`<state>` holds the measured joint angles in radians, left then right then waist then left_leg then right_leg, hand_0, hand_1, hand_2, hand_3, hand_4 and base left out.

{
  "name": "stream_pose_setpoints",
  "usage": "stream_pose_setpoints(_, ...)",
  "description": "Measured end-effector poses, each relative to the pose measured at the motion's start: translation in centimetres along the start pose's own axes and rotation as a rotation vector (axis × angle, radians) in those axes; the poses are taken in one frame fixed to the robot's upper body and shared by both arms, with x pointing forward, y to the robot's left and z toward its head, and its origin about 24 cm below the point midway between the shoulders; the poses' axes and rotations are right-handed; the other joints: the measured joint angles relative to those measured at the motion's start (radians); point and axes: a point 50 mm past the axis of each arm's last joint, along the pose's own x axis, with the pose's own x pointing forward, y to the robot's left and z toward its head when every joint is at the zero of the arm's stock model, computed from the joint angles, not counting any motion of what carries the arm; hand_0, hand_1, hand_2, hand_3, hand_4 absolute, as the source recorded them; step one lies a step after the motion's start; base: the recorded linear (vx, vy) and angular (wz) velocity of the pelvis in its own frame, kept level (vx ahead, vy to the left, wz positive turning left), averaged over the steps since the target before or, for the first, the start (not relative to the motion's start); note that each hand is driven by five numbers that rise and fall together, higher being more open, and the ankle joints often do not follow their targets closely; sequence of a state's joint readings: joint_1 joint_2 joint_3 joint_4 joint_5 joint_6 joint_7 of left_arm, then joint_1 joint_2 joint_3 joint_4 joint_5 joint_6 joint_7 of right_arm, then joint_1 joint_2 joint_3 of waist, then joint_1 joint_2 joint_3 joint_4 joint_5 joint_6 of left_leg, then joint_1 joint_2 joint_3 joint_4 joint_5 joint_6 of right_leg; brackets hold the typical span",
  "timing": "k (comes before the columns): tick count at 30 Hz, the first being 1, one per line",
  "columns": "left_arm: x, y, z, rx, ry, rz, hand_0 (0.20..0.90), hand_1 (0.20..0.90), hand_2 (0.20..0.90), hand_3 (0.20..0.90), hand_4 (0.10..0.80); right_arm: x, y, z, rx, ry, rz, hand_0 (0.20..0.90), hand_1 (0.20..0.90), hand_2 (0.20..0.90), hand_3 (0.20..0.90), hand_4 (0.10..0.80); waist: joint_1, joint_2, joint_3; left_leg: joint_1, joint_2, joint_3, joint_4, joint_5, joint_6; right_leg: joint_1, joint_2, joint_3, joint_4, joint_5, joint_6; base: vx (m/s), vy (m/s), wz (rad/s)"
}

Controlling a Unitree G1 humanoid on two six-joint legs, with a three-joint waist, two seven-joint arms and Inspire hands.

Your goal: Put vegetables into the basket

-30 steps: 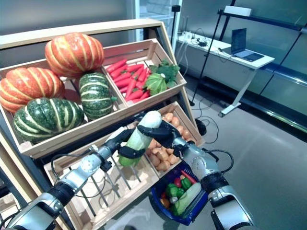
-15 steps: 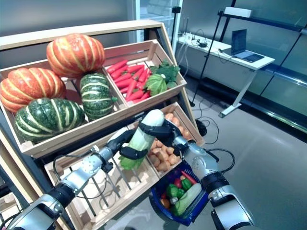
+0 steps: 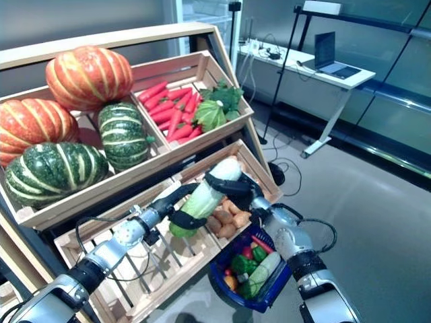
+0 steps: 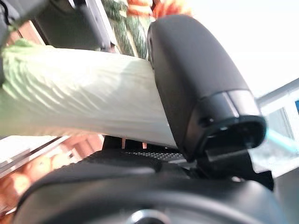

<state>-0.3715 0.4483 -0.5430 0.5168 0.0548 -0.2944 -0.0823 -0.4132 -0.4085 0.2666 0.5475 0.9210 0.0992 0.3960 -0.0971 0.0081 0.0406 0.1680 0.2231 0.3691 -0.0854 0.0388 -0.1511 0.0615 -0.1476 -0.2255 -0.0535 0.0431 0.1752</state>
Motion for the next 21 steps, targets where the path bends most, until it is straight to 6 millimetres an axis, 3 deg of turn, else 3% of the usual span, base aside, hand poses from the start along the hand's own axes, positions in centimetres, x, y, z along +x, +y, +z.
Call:
stream_pose_setpoints(4,-0.5,0.0,-0.7,0.012,0.015,0.002,0.9,0.9,0.9,0.9,0.8,-2.1,-3.3,-0.7,0.027,0.018,-0.143,0.3,0.3,0.3,0.3,0.4,0.003,0.01,0.008,-0.003,0.0,0.002,0.001,0.0,0.0,-0.003,0.0,0.002,0.001,0.0,0.0,-0.029,-0.019,0.0)
stream_pose_setpoints(8,-2.9,4.6,-3.6,0.069,0.154,0.141,0.9,0.9,0.9,0.9,0.8,-7.6,-8.9,0.0,-0.008,0.051,-0.394,0.3,0.3,0.3,0.3,0.4,0.005,0.021,0.032,-0.024,0.0,0.002,0.003,0.001,-0.002,-0.02,0.0,0.002,0.001,0.002,0.0,-0.045,-0.03,0.02)
stream_pose_setpoints(11,-4.6,7.3,-4.8,0.088,0.229,0.238,0.9,0.9,0.9,0.9,0.8,-11.1,-11.5,0.8,-0.014,0.023,-0.557,0.3,0.3,0.3,0.3,0.4,0.003,0.029,0.054,-0.029,0.0,-0.003,0.001,0.001,-0.002,-0.021,0.0,-0.002,-0.004,0.003,0.0,-0.006,-0.009,0.01)
stream_pose_setpoints(14,-5.0,7.9,-5.2,0.094,0.249,0.255,0.9,0.9,0.9,0.9,0.8,-12.7,-12.6,1.2,-0.009,-0.018,-0.656,0.3,0.3,0.3,0.3,0.4,0.002,0.032,0.058,-0.032,0.0,-0.005,0.0,0.001,-0.002,-0.019,0.001,-0.004,-0.011,0.004,0.0,0.0,0.0,0.0)
stream_pose_setpoints(21,-4.9,7.6,-5.3,0.095,0.258,0.231,0.9,0.9,0.9,0.9,0.8,-13.0,-12.9,1.8,-0.037,-0.077,-0.723,0.3,0.3,0.3,0.3,0.4,0.01,0.031,0.089,-0.043,0.0,-0.012,0.007,0.001,-0.002,-0.018,-0.001,-0.008,-0.012,0.004,0.0,-0.029,-0.03,0.05)
